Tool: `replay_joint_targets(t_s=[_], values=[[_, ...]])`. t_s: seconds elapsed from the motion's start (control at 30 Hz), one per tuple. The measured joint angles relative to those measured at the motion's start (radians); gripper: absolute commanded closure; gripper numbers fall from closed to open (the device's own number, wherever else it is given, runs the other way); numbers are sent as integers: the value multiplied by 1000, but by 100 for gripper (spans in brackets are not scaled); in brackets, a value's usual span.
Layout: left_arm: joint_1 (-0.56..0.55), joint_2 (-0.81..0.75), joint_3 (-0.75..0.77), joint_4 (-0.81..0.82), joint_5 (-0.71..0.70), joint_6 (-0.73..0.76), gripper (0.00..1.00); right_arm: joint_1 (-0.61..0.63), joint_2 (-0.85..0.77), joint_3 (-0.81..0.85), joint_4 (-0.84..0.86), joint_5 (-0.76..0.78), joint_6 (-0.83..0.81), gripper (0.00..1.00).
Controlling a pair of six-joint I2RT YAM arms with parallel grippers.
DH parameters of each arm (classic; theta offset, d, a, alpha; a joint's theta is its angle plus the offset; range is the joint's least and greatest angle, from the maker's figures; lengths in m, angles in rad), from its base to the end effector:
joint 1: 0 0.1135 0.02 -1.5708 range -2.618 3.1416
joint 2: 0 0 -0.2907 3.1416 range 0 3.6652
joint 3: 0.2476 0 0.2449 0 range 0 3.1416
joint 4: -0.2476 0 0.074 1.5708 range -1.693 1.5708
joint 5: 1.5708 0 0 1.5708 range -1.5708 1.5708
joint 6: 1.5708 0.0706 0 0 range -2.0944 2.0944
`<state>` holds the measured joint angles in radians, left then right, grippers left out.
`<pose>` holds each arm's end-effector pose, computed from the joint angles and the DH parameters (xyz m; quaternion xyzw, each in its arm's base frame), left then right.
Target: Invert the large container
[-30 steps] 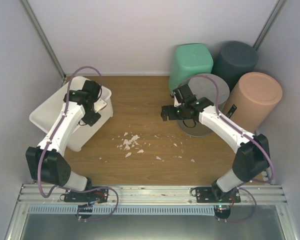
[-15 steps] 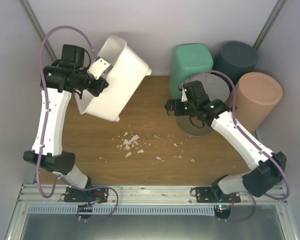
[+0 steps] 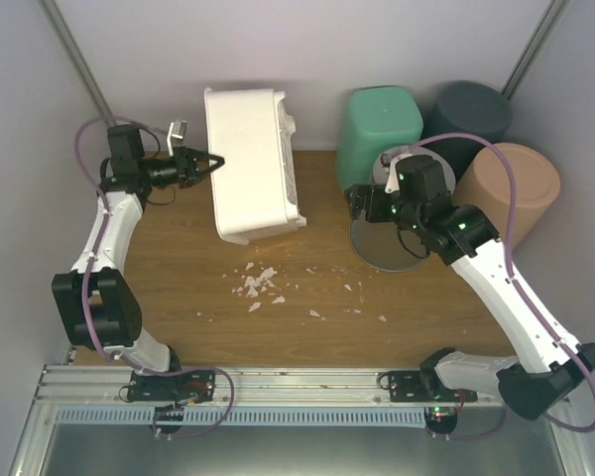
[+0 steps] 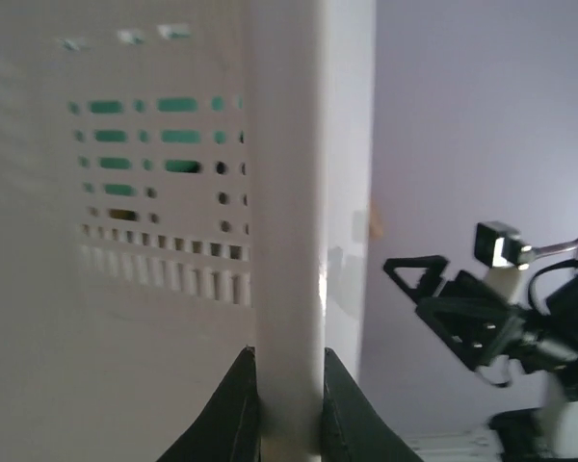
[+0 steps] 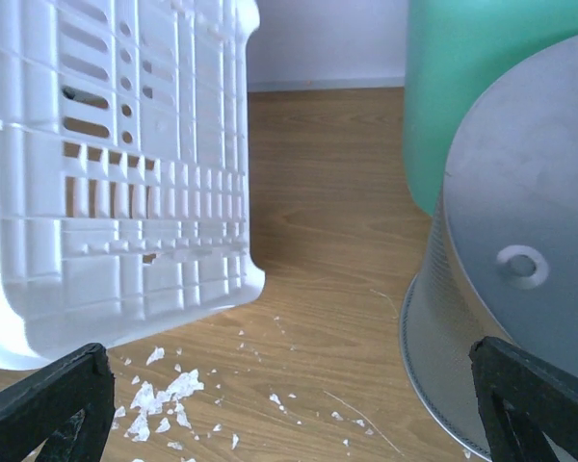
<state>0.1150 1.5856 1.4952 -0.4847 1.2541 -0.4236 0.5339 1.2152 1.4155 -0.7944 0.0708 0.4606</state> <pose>0.3521 -0.0269 0.3903 0.0808 0.7604 -0.5688 0.3029 0.2257 0.1276 0.4112 -0.0157 0.8826 0.1962 0.4270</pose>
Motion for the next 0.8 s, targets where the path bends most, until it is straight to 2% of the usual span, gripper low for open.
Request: replay_joint_targets(t_s=[0.1,0.17,0.23,0.27,0.3,0.37,0.43,0.53,0.8], values=[[9,-32,-201,439,60,-372,100,0,-11,7,-13,11,0,0],[9,-33,-285,705,80,-597,100,0,-12,8,-21,16,0,0],[9,-12,-373,1085,86,-897,100,0,-11,8,-24,16,0,0],[9,27,-409,1363,82,-1123,100,0,-10,8,-27,16,0,0],[9,33,-412,1395,80,-1149,100,0,-9,8,-29,16,1,0],[15,92,-440,1629,51,-1330,100,0,-8,8,-35,16,1,0],[19,152,-462,1780,27,-1460,100,0,-7,8,-40,16,3,0],[20,224,-484,1898,-3,-1566,100,0,-6,9,-51,21,8,0],[12,350,-508,1993,-59,-1655,100,0,16,53,-80,39,24,0]])
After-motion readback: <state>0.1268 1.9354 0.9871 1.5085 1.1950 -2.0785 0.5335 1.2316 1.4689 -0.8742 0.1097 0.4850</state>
